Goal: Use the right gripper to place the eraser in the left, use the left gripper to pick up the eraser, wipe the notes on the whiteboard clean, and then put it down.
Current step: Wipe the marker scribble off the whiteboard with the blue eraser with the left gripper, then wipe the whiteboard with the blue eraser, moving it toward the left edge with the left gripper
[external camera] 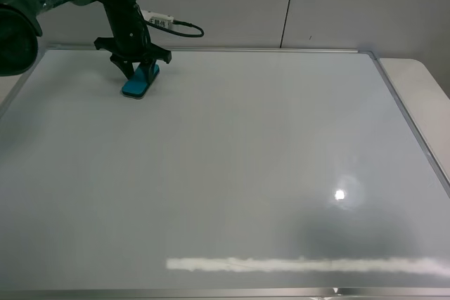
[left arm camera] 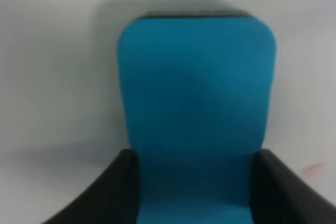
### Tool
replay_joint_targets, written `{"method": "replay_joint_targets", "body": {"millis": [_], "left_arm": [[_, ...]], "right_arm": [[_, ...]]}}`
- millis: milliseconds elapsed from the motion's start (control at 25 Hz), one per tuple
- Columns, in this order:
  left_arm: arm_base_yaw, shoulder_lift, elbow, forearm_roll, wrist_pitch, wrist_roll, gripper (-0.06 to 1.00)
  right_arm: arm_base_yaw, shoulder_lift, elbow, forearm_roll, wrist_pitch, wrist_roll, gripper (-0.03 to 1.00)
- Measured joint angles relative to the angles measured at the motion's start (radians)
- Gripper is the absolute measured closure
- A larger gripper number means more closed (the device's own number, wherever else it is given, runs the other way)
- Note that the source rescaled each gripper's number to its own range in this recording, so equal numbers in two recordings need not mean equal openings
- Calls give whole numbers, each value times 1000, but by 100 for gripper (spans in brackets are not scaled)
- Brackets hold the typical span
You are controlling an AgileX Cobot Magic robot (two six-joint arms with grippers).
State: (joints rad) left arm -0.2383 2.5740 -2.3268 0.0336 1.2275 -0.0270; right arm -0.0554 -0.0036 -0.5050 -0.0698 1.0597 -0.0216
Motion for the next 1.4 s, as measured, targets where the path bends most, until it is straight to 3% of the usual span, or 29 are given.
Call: {"method": "replay_joint_targets", "body": {"millis": [440,560,1160,1400], "left_arm": [[-244,25,-35,-67,-9,1,90],[-279,27,-35,-86,-9,3,90],[-229,-127,-26,-77,-11,0,90],[-201,-234,87,-72,-13,-4,90]], "right_arm": [[0,0,0,0,0,0,-3],[0,0,0,0,0,0,-3],[0,0,0,0,0,0,-3],[0,0,0,0,0,0,-3]]}}
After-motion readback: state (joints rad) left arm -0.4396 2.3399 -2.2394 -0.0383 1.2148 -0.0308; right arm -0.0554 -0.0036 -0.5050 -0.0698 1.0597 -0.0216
